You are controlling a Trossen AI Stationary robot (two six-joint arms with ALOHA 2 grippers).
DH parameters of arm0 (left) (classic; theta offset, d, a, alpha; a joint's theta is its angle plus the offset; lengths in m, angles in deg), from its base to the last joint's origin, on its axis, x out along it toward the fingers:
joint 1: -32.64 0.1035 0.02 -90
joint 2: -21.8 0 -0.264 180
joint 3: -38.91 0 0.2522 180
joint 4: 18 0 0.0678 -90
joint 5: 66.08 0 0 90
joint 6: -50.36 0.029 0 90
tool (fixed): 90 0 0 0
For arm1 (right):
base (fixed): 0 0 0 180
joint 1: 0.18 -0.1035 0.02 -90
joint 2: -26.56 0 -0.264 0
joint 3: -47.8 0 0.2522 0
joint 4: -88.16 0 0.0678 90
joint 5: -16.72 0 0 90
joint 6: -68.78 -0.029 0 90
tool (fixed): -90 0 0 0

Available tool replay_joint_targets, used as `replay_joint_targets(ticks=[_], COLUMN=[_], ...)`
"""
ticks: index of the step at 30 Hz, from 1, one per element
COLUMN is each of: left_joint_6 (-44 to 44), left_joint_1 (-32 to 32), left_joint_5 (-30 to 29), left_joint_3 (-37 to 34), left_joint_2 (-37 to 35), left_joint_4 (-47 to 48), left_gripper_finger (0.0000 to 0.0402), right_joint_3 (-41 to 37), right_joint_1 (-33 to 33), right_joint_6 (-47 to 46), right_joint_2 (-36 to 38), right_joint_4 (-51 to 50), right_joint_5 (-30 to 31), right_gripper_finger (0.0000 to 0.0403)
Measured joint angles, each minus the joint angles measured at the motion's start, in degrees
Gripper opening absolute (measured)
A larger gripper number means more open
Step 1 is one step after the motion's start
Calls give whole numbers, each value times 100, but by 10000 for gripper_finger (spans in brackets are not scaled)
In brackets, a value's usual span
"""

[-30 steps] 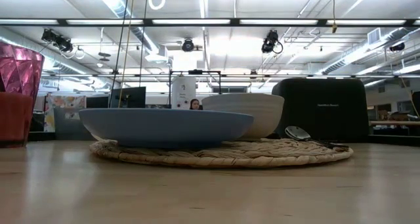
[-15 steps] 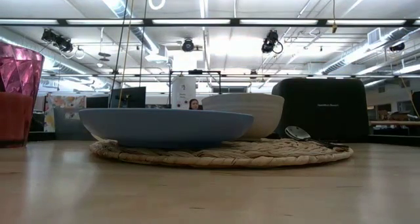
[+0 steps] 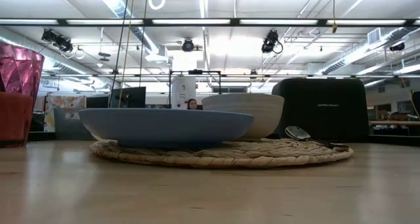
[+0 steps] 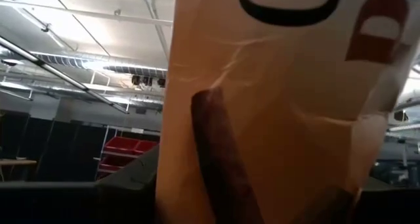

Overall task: Arrange a breakfast setting
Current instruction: Pour the cereal into the white bowl

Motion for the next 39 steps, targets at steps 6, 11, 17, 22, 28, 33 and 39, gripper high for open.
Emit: replay_joint_targets(ticks=[6, 11, 17, 22, 28, 33, 39], left_joint_6=[102, 300, 879, 991, 814, 481, 269], left_joint_1=[262, 679, 1220, 1602, 2306, 3015, 3653], left_joint_5=[69, -1, -335, -374, 301, 1433, 2672], left_joint_3=[-4, 2, 7, -2, -925, -2369, -3968], left_joint_2=[-446, -960, -1393, -1364, -1320, -1437, -1431], left_joint_4=[427, 1047, 2752, 4001, 3705, 2565, 1019], left_gripper_finger=[229, 222, 213, 212, 212, 210, 206], right_joint_3=[-2, -4, -4, -4, -4, 371, 1330], right_joint_1=[6, 17, -100, -616, -1478, -1942, -2207], right_joint_6=[414, 794, 924, 876, 1070, 1427, 2002], right_joint_2=[743, 1463, 2157, 2253, 1690, 806, -275], right_joint_4=[-1742, -3174, -4310, -4940, -4490, -3618, -3359], right_joint_5=[145, 624, 781, 1045, 2443, 3760, 4884], right_gripper_finger=[373, 381, 377, 375, 375, 375, 375])
